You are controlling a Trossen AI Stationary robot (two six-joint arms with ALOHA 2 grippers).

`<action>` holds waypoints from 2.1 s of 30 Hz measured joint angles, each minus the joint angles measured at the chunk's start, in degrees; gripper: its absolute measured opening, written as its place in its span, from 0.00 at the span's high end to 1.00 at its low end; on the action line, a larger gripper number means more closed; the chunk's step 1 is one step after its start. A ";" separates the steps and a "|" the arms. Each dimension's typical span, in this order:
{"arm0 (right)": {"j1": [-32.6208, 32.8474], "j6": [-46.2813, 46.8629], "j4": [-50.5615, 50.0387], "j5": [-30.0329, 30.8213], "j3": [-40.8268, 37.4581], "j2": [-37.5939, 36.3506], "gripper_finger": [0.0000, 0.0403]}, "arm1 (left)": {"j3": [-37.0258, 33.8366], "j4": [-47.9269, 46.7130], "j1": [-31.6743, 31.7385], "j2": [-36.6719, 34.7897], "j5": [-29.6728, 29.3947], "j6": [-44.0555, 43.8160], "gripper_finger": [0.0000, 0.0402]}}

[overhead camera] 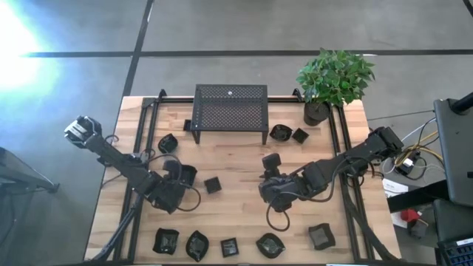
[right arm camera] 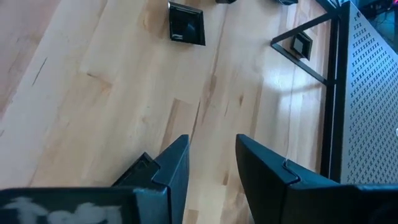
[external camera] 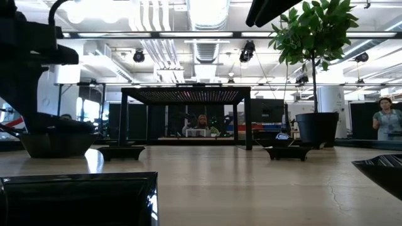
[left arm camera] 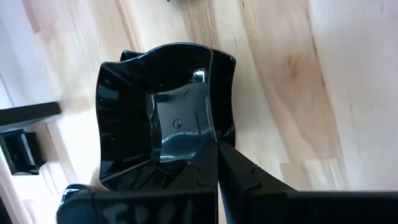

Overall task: Pick & Place Mini shaped plates
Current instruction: Stack the black distorted square plate on top of the other black distorted square plate, then stack the black square plate on top of the other black square plate

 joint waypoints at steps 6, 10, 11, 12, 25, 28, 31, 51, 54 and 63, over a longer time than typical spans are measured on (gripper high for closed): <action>0.00 0.76 0.02 0.02 0.00 0.00 0.68 | -0.23 0.39 0.00 -0.02 0.39 0.13 1.00; 0.00 -0.33 0.04 0.02 0.00 0.00 0.68 | -0.23 1.11 0.00 -0.02 0.11 2.53 1.00; 0.00 -0.34 0.04 0.02 0.00 0.00 0.69 | -0.23 1.10 0.00 -0.02 0.09 3.20 1.00; 0.00 -0.30 0.04 0.02 0.00 0.00 0.69 | -0.23 1.11 0.00 -0.02 0.05 3.79 1.00; -0.01 -0.37 0.11 0.09 0.00 0.00 0.69 | -0.23 2.78 0.02 -0.02 -0.29 7.71 1.00; -0.04 -0.29 0.11 0.18 0.00 0.00 0.70 | -0.23 2.80 0.02 -0.02 -0.94 7.58 1.00; -0.04 -0.26 0.20 0.20 0.00 0.00 0.70 | -0.23 2.90 0.02 -0.02 -0.90 7.27 1.00; -0.13 1.67 0.72 0.17 0.00 0.00 0.71 | -0.23 3.54 0.04 0.00 -1.57 13.53 0.90; -0.13 1.67 1.05 0.17 0.00 0.00 0.71 | -0.23 3.54 0.02 0.00 -2.27 14.40 0.87; -0.15 1.67 1.14 0.15 0.00 0.00 0.71 | 2.67 3.55 0.04 -0.07 -3.54 17.46 0.85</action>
